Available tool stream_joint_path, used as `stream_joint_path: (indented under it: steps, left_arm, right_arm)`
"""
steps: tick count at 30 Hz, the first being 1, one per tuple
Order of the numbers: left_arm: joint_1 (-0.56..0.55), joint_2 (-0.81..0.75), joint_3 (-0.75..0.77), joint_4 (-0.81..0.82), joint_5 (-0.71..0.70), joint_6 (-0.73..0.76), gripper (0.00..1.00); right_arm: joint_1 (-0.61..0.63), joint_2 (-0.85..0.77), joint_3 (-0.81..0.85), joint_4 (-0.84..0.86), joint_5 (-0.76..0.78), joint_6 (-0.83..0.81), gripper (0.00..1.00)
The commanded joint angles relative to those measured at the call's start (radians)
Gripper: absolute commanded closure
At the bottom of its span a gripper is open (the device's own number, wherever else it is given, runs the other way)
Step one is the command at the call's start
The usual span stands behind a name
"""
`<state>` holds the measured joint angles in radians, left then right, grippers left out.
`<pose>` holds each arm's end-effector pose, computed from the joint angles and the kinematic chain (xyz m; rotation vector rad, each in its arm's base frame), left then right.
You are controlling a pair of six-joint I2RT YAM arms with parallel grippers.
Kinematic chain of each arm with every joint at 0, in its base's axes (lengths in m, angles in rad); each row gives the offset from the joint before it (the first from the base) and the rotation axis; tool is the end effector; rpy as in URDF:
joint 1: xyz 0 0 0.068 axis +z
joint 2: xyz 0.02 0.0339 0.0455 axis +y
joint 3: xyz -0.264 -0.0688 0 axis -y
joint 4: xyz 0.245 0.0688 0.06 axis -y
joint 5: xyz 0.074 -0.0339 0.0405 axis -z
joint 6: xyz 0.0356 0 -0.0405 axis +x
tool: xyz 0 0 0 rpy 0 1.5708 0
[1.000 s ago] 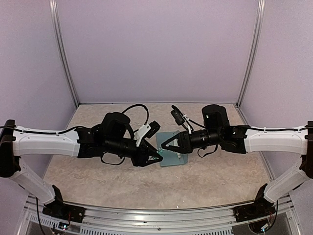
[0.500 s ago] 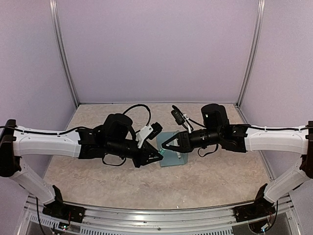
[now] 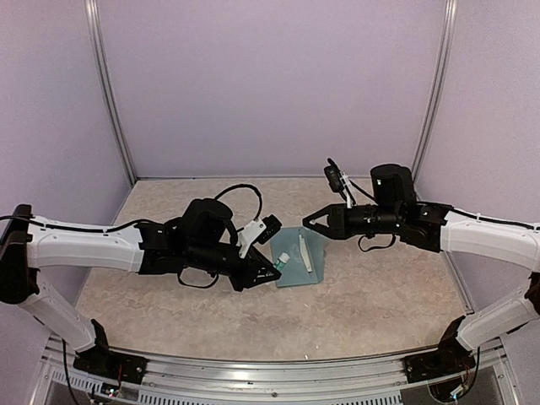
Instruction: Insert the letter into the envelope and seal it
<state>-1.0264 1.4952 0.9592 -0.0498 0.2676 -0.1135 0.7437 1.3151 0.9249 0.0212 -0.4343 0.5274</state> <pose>0.1637 -0.2886 0.2433 1.1542 1.9765 -0.9197 0.2120 0.2153 0.2929 -0.5418 2.0512 1.2260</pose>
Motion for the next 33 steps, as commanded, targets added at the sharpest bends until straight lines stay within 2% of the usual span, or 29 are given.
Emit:
stream_joint_path:
  steps: [1, 3, 8, 10, 18, 23, 29, 33]
  left_arm:
    - [0.093, -0.025, -0.002, 0.039, 0.08, -0.081, 0.95]
    - [0.16, -0.055, -0.021, 0.101, 0.13, -0.129, 0.94]
    - [0.3, -0.124, -0.062, 0.189, 0.2, -0.206, 0.93]
    - [0.322, -0.144, -0.066, 0.195, 0.203, -0.21, 0.93]
    - [0.331, -0.158, -0.067, 0.193, 0.204, -0.212, 0.93]
    - [0.331, -0.152, -0.064, 0.192, 0.211, -0.212, 0.93]
    - [0.331, -0.153, -0.066, 0.198, 0.219, -0.217, 0.93]
    - [0.331, -0.156, -0.065, 0.209, 0.228, -0.23, 0.93]
  right_arm:
    - [-0.007, -0.009, 0.011, -0.148, 0.307, -0.086, 0.91]
    - [-0.015, 0.02, -0.003, -0.177, 0.444, -0.094, 0.91]
    - [-0.081, 0.104, -0.076, -0.126, 0.551, -0.099, 0.91]
    - [-0.101, 0.139, -0.092, -0.113, 0.601, -0.106, 0.91]
    - [-0.154, 0.299, -0.081, -0.099, 0.646, -0.141, 0.91]
    - [-0.16, 0.344, -0.084, -0.095, 0.66, -0.14, 0.88]
    - [-0.161, 0.361, -0.094, -0.089, 0.653, -0.129, 0.79]
    - [-0.163, 0.37, -0.095, -0.088, 0.641, -0.123, 0.68]
